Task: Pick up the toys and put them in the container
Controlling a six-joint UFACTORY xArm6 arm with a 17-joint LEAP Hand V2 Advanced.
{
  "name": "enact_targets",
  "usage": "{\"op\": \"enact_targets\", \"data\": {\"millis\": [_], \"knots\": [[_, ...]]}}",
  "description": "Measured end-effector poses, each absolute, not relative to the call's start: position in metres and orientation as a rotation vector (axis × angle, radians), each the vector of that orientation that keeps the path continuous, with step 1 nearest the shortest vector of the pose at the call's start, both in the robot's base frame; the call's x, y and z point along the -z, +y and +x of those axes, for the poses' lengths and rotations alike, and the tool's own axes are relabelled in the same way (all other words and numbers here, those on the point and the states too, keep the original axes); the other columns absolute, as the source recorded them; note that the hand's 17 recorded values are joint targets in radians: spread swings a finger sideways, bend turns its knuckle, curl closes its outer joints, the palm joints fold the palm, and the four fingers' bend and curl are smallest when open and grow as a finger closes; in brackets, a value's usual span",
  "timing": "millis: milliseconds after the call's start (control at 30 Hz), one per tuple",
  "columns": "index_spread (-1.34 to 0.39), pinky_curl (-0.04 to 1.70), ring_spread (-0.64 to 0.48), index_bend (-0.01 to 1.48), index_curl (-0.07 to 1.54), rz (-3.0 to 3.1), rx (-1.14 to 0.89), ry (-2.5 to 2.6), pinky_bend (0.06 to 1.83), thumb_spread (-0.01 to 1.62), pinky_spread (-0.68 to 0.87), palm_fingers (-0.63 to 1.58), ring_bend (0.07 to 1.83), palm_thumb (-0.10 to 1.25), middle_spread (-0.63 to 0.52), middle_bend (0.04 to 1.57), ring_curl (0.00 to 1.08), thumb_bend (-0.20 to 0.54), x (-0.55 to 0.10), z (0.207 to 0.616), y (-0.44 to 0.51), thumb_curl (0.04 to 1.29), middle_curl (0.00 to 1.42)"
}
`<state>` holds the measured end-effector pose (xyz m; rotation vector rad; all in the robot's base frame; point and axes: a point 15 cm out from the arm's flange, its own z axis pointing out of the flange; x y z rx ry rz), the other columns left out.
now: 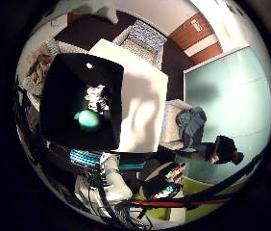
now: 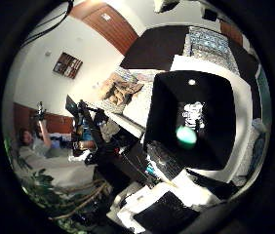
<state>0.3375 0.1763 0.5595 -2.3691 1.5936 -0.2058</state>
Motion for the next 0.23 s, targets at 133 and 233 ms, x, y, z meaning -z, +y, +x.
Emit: {"op": "enact_targets", "data": {"millis": [133, 233], "knots": [[-0.47, 0.49, 0.21, 0.18, 0.3, -2.359, 0.24, 1.569, 0.7, 1.12, 0.52, 0.08, 0.51, 0.61, 0.0, 0.25, 0.28, -0.021, -0.571, 0.327, 0.166, 0.36, 0.36], [-0.46, 0.44, 0.19, 0.19, 0.32, -2.334, 0.255, 1.606, 0.61, 1.12, 0.52, 0.17, 0.48, 0.63, -0.03, 0.25, 0.26, -0.018, -0.576, 0.321, 0.145, 0.36, 0.36]]}}
